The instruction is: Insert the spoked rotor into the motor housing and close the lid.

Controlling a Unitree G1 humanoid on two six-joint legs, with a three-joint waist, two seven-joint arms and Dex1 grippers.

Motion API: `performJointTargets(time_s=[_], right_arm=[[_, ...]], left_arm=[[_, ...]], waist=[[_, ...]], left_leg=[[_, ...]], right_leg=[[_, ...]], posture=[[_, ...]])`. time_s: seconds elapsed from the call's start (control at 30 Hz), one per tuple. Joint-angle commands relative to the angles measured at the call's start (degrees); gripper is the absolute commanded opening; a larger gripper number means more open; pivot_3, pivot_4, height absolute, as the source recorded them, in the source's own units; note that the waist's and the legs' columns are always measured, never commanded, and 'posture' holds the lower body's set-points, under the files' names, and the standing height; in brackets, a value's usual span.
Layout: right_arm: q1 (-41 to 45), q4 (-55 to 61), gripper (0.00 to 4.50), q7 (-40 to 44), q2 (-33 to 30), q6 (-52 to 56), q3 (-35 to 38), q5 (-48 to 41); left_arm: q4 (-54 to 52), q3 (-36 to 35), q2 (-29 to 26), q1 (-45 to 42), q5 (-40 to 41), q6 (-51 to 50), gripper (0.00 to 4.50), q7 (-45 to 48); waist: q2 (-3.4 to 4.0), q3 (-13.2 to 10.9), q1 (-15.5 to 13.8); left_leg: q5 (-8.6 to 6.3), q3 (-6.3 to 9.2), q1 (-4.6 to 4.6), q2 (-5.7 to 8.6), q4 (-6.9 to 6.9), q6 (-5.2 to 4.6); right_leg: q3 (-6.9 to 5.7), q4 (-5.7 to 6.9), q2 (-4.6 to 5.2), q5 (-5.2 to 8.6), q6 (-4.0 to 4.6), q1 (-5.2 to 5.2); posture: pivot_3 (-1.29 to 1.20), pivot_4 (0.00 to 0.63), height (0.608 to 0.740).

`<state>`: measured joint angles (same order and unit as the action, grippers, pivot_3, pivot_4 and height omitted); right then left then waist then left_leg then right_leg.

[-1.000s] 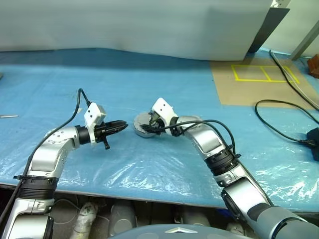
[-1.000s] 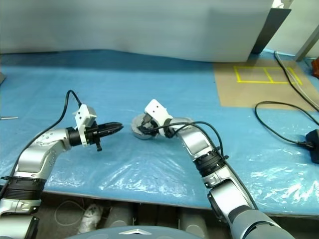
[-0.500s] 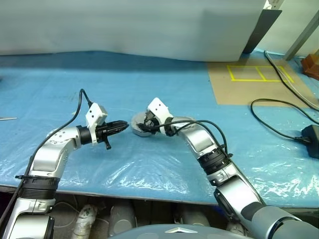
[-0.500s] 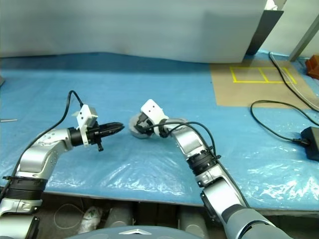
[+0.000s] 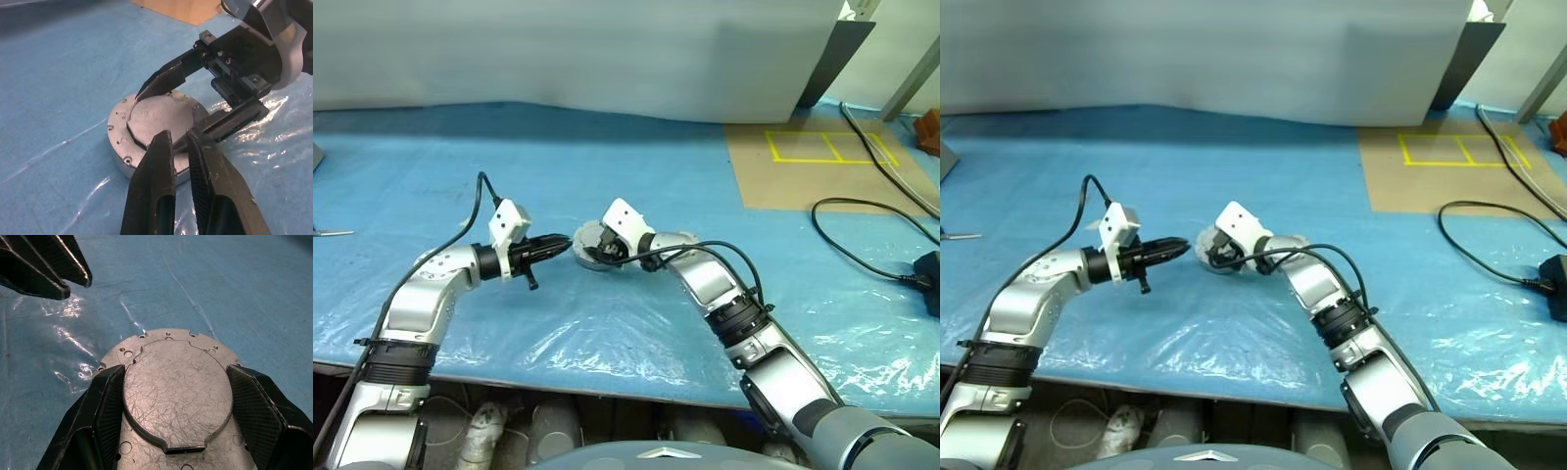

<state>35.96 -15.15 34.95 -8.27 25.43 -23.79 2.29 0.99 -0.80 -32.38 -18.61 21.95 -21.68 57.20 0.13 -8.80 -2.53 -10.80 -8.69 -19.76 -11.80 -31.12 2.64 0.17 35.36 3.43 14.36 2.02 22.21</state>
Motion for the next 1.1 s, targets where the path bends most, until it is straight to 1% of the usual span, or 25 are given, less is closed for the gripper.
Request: performJointTargets(time_s=[0.03, 0.17, 0.27, 0.37, 0.5, 0.6, 0.67, 0.73, 0.77, 0.9, 1.0, 1.1], right_arm=[[-3.5, -9.4, 2.94, -1.2, -3.6, 3.2, -1.7, 4.2], [-4.2, -9.1, 2.94, -0.5, -5.3, 3.2, -1.0, 4.0], [-6.0, -5.8, 2.94, 3.0, -7.0, 1.9, -1.4, 2.6], [-7.2, -4.8, 2.94, 4.2, -7.9, 0.4, -1.6, 2.5], [-6.3, -6.8, 2.94, 1.2, -6.2, 1.8, 0.1, 2.2], [-5.1, -6.6, 2.94, -0.4, -3.1, 5.2, 2.8, -0.3], [-4.5, -5.6, 2.94, 0.2, -1.8, 6.9, 3.6, -1.6], [-3.8, -4.6, 2.94, 0.8, -0.3, 9.5, 4.2, -2.9], [-3.5, -4.0, 2.94, 1.2, 0.2, 11.0, 4.6, -3.7], [-1.9, -0.5, 2.94, 2.5, 1.0, 16.7, 5.4, -5.8], [-0.6, 3.6, 2.94, 4.4, 0.0, 18.4, 5.6, -7.3], [0.8, 6.8, 2.94, 5.7, -1.1, 19.4, 5.5, -8.0]], left_arm=[[-0.5, -0.1, 0.0, -1.2, 0.1, 1.2, 0.52, 0.2], [-0.5, 0.1, 0.2, -1.6, 0.2, 1.2, 0.52, 0.2], [-0.3, 0.2, 0.4, -1.8, 0.3, 1.2, 0.52, 0.2], [-0.5, 0.5, 0.7, -1.8, 0.3, 1.2, 0.52, 0.1], [-0.7, 0.3, 1.0, -1.8, 0.4, 1.2, 0.52, 0.0], [-0.4, 0.1, 1.0, -1.5, 0.2, 1.7, 0.52, 0.0], [-0.4, 0.0, 0.9, -1.2, 0.3, 1.7, 0.52, -0.1], [-0.6, 0.0, 0.7, -0.8, 0.4, 1.8, 0.52, 0.2], [-0.6, 0.1, 0.7, -0.7, 0.3, 1.8, 0.52, 0.3], [-0.2, -0.1, 0.5, -0.6, 0.1, 2.1, 0.52, 0.2], [0.1, -0.1, 0.5, -0.6, 0.1, 2.4, 0.52, 0.3], [0.8, 0.1, 0.6, -1.1, -0.1, 2.6, 0.52, 0.3]], waist=[[0.00, 0.0, 0.0], [0.06, 0.0, -0.2], [0.17, 0.1, -0.8], [0.07, 0.2, -1.5], [-0.10, 0.4, -1.4], [-0.13, 0.4, -1.2], [-0.12, 0.4, -0.9], [-0.12, 0.4, -0.6], [-0.12, 0.4, -0.4], [-0.12, 0.4, 0.0], [-0.11, 0.4, 0.0], [-0.12, 0.4, 0.0]], left_leg=[[-0.02, 0.00, 0.00, 0.00, 0.03, -0.03], [-0.02, 0.00, 0.00, 0.01, 0.08, -0.04], [-0.03, 0.00, -0.01, 0.04, 0.15, -0.05], [-0.03, -0.02, -0.03, 0.09, 0.22, -0.05], [0.01, -0.04, -0.18, 0.09, 0.22, 0.00], [0.12, -0.06, -0.24, 0.02, 0.22, 0.19], [0.11, -0.06, -0.28, 0.01, 0.23, 0.19], [0.11, -0.06, -0.28, 0.00, 0.27, 0.19], [0.11, -0.06, -0.28, 0.00, 0.28, 0.18], [0.11, -0.06, -0.35, 0.00, 0.34, 0.19], [0.12, -0.09, -0.46, 0.01, 0.36, 0.21], [0.09, -0.08, -0.76, 0.08, 0.37, 0.32]], right_leg=[[0.00, -0.02, 0.00, 0.00, 0.00, 0.01], [-0.01, -0.10, 0.01, 0.00, -0.01, -0.02], [-0.01, -0.34, 0.05, 0.01, -0.02, -0.12], [0.01, -0.60, 0.12, 0.01, -0.04, -0.16], [0.00, -0.62, 0.12, 0.11, -0.21, -0.16], [0.00, -0.63, -0.04, -0.04, 0.10, -0.08], [0.01, -0.63, -0.08, -0.03, 0.10, 0.01], [0.02, -0.62, -0.08, 0.15, -0.21, 0.04], [0.04, -0.62, -0.08, 0.15, -0.22, 0.05], [0.06, -0.66, -0.08, 0.16, -0.18, 0.13], [0.04, -0.66, -0.10, 0.10, 0.17, 0.21], [-0.02, -0.67, -0.13, 0.00, -0.10, 0.42]], posture=[[0.00, 0.150, 0.740], [0.00, 0.150, 0.740], [0.00, 0.150, 0.740], [0.00, 0.150, 0.740], [0.00, 0.150, 0.740], [0.00, 0.150, 0.740], [0.00, 0.150, 0.740], [0.00, 0.150, 0.740], [0.00, 0.150, 0.740], [0.00, 0.150, 0.740], [0.00, 0.150, 0.740], [0.00, 0.150, 0.740]])
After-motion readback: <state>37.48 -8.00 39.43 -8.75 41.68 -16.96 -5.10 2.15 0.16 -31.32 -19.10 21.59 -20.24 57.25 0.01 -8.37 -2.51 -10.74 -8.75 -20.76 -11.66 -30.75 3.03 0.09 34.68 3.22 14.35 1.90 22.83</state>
